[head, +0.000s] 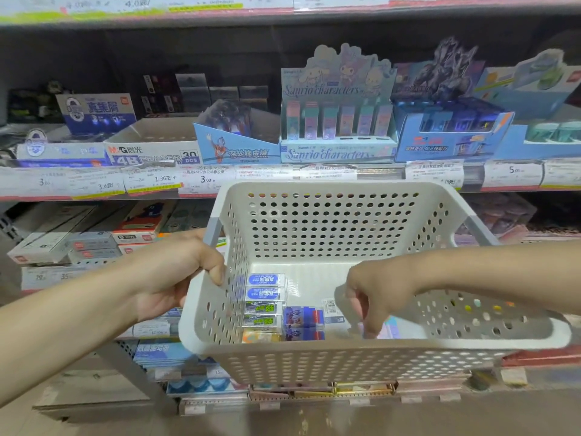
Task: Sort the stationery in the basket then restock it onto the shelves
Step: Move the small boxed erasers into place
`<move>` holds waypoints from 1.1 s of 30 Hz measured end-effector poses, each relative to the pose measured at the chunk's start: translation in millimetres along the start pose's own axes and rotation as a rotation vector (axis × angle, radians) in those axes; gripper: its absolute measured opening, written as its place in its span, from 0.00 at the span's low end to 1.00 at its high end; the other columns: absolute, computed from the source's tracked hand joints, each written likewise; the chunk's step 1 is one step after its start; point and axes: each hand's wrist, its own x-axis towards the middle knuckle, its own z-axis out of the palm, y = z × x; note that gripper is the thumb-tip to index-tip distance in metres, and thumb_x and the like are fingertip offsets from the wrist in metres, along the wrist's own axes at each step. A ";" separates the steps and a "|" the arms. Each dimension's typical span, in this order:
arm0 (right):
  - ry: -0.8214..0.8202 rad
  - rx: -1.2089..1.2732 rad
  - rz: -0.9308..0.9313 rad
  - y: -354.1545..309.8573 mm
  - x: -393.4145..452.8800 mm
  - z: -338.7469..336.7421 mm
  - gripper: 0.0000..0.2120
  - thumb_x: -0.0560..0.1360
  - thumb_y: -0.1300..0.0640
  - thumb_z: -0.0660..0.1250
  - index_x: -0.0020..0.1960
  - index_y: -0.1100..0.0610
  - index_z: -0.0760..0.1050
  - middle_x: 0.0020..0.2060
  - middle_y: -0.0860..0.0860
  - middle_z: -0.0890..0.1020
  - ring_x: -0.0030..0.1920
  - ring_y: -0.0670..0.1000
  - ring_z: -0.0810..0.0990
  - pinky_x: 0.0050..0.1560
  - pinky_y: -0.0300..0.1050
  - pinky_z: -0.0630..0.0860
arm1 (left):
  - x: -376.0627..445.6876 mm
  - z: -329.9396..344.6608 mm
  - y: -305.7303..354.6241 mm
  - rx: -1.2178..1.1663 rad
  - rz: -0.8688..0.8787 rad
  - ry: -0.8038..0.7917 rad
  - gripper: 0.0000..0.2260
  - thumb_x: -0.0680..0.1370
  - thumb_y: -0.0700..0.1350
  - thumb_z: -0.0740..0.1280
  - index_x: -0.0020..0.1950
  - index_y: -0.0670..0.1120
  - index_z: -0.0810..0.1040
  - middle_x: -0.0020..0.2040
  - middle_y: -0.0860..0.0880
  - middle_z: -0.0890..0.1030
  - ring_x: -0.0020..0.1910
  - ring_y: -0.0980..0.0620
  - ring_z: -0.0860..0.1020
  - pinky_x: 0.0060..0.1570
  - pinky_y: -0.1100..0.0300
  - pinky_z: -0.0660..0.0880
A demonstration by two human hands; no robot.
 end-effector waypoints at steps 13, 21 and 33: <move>1.289 0.348 -0.317 14.6 -54.8 -134.1 0.09 0.74 0.64 0.66 0.54 0.60 0.75 0.41 0.51 0.79 0.41 0.49 0.78 0.48 0.44 0.77 | 4.8 -7.7 -2.1 0.046 -0.020 0.030 0.30 0.56 0.35 0.63 0.59 0.33 0.74 0.37 0.41 0.80 0.32 0.48 0.79 0.35 0.59 0.77; 1.426 0.199 -0.158 45.1 -20.2 -157.6 0.14 0.72 0.65 0.66 0.57 0.61 0.78 0.42 0.53 0.78 0.44 0.51 0.78 0.53 0.46 0.76 | 10.3 -10.8 -5.8 0.029 -0.090 0.062 0.32 0.56 0.34 0.64 0.60 0.28 0.72 0.43 0.35 0.78 0.40 0.42 0.77 0.42 0.55 0.75; 1.408 0.163 -0.194 52.2 -20.0 -155.3 0.10 0.74 0.63 0.67 0.54 0.61 0.80 0.45 0.53 0.81 0.38 0.39 0.77 0.48 0.33 0.74 | 11.6 -8.3 -2.3 0.032 -0.030 0.046 0.31 0.55 0.34 0.63 0.59 0.32 0.74 0.39 0.40 0.79 0.34 0.46 0.78 0.38 0.59 0.76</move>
